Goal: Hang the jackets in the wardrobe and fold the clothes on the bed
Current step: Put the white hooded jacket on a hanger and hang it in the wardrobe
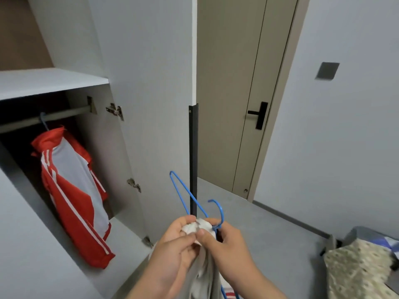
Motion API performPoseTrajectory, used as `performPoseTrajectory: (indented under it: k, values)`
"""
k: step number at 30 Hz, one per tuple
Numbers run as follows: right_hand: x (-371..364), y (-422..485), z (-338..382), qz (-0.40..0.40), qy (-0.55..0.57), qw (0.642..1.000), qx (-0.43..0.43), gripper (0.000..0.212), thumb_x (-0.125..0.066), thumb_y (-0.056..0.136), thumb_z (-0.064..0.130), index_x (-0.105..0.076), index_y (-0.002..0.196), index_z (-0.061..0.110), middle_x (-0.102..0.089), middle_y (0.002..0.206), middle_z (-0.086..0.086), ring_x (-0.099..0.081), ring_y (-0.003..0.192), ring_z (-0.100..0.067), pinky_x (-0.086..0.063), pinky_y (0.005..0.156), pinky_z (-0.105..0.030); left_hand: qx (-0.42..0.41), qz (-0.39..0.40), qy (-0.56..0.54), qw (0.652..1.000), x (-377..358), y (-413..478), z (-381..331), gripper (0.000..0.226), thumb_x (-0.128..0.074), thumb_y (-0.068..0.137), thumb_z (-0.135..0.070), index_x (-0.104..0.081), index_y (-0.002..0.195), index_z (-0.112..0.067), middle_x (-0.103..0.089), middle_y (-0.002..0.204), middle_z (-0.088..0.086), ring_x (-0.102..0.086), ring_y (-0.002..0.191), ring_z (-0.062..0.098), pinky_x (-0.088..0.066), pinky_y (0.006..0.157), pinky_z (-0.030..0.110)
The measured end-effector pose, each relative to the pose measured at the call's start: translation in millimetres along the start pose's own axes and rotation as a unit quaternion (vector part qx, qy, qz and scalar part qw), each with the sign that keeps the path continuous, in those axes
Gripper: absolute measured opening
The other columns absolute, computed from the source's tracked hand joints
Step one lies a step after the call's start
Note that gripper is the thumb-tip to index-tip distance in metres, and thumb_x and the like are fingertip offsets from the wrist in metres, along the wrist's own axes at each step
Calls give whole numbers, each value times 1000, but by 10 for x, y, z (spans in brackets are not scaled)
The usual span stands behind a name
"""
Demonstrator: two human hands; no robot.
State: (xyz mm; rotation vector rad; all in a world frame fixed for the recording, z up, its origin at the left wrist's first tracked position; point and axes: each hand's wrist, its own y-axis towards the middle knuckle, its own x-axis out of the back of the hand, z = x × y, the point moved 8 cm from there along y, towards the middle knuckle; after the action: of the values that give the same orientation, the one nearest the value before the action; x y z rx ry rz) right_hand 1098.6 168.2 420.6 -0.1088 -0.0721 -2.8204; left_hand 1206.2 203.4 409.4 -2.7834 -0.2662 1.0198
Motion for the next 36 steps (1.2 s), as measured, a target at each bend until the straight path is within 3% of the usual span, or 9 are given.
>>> performPoseTrajectory:
  k: [2,6,10,16,19,24,28,32,36]
  values:
    - [268,-111,-40,-4,3,1000,-8,10,-64,94,15,-72,88,15,-69,73,-3,-58,68,-5,-47,66,-21,3,-6,20,1000,-187,-46,176,33,-44,87,14,-49,118,4,-69,109,29,-69,97,38,-57,80,39]
    - [736,-303,-183,-9,-37,999,-21,28,-50,102,22,-64,85,4,-54,72,-3,-47,70,-11,-40,67,-31,-2,-49,62,997,-435,-125,553,30,-37,93,17,-57,111,2,-71,99,24,-70,83,29,-58,70,34]
    - [989,-434,-308,-3,-85,996,-24,25,-50,102,22,-70,91,11,-70,82,-10,-56,73,-8,-50,77,-35,-2,-67,72,995,-589,-200,804,30,-36,93,20,-56,107,4,-73,90,22,-70,79,30,-60,65,34]
    - [1292,-492,-218,28,-121,992,5,12,-60,96,25,-66,85,26,-67,71,16,-59,67,4,-44,65,-13,4,-7,84,996,-930,-293,963,26,-35,98,13,-51,115,2,-74,105,18,-73,94,27,-59,66,30]
    - [1479,-439,-165,2,-116,993,15,25,-55,99,21,-61,74,22,-64,63,17,-56,61,5,-42,60,-12,1,4,113,994,-1061,-277,997,25,-39,99,10,-55,116,0,-74,104,16,-73,89,24,-59,67,31]
    - [1992,-258,-99,-57,-104,993,1,35,-49,100,22,-42,66,14,-41,60,7,-38,59,-9,-34,57,-29,-30,-76,121,989,-953,-188,843,27,-36,99,10,-58,109,-3,-66,86,20,-65,71,25,-56,64,34]
    - [2392,-129,-19,27,-48,998,-29,33,-48,101,25,-46,80,0,-49,74,-7,-45,72,-19,-38,70,-35,-40,-171,164,971,-499,-15,452,29,-44,92,7,-59,112,-7,-60,95,17,-58,80,29,-47,67,33]
    - [2540,-161,200,150,-45,987,-43,31,-54,100,24,-63,70,20,-59,72,-3,-55,66,-15,-46,64,-28,-51,-213,229,948,-128,210,81,46,-47,86,19,-59,118,-13,-62,108,18,-63,87,30,-52,66,35]
    - [2502,-273,377,245,-39,967,-59,14,-60,87,25,-64,77,16,-58,70,-1,-53,64,-11,-46,63,-22,-84,-211,218,949,-11,408,-237,53,-41,86,22,-59,117,-17,-61,117,19,-63,90,29,-52,69,36]
